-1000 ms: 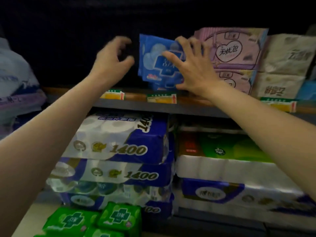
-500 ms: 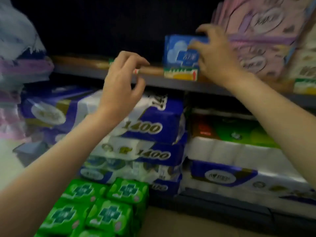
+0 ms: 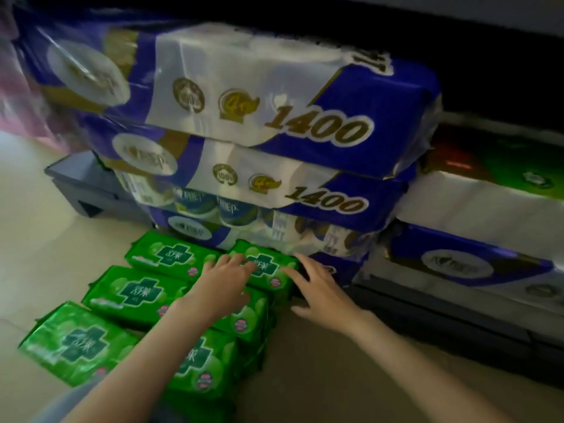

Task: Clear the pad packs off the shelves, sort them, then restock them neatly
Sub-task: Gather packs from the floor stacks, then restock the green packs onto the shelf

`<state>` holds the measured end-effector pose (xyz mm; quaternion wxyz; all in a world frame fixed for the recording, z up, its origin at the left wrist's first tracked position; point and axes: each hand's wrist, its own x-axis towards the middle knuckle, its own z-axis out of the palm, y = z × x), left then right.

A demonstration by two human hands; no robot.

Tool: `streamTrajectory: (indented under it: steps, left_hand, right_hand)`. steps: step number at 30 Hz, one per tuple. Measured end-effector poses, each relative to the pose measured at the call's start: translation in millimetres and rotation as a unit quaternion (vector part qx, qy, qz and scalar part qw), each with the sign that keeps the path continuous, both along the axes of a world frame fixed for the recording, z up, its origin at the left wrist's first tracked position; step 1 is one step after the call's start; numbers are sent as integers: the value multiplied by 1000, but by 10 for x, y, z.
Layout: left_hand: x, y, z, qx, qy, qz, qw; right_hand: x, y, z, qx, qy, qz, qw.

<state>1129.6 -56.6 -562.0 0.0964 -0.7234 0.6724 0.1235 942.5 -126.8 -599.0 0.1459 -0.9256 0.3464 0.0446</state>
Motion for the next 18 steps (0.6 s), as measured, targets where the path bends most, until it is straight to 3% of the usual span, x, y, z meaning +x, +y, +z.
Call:
streamTrajectory:
  steps: [8,13,18]
  left_hand:
    - [49,-79,-152,164,11,6,986]
    - [83,-13,-218,208,31,-18,977]
    - [-82,4,-210,206,-35,-29,977]
  right_hand:
    - [531,-51,-423,-58,-19,-116,991]
    - [112,-2,-218,-62,-18,-143,988]
    - [-383,89,178,-40,-11,-167,985]
